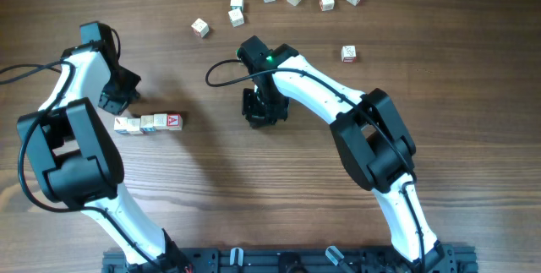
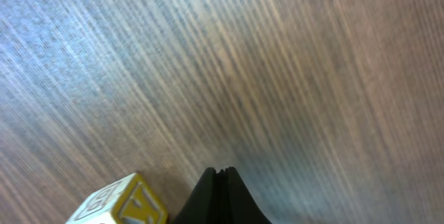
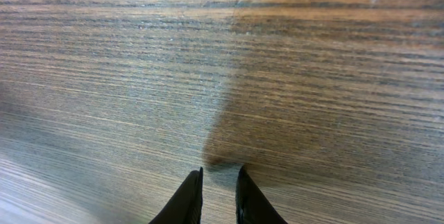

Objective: Form a horizontal line

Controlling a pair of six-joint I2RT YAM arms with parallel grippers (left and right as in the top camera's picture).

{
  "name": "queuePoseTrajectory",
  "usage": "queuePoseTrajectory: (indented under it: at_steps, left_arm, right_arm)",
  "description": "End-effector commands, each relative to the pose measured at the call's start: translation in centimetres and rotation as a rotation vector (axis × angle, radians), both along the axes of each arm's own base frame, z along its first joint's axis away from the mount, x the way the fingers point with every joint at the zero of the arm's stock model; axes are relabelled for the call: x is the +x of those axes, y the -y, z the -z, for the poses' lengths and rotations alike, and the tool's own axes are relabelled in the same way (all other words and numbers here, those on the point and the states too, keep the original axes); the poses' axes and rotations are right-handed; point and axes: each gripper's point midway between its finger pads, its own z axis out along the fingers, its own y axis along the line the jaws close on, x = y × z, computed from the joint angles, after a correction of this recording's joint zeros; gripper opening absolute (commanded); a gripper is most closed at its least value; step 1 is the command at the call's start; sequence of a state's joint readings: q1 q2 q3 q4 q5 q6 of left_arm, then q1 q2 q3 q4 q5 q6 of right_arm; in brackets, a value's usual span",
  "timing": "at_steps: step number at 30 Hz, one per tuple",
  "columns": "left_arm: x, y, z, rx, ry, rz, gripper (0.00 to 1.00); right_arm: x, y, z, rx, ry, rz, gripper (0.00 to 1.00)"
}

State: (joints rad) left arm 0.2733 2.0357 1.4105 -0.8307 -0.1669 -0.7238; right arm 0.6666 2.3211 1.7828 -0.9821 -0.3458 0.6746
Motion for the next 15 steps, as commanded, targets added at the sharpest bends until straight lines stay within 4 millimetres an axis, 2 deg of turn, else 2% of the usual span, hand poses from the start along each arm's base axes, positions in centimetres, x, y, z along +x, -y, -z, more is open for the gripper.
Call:
queuePoseTrajectory:
  at_steps: [1, 15]
  left_arm:
    - [-1.0, -0.1, 0.6, 0.010, -0.057, 0.042, 0.04]
    - [-2.0, 0.3, 0.6, -0.005, -0.106, 0.086, 0.04]
  right_arm:
    - [0.2, 2.3, 3.5, -0.125, 0.024, -0.015, 0.18]
    - [0.2, 2.3, 3.5, -0.125, 0.023, -0.015, 0.18]
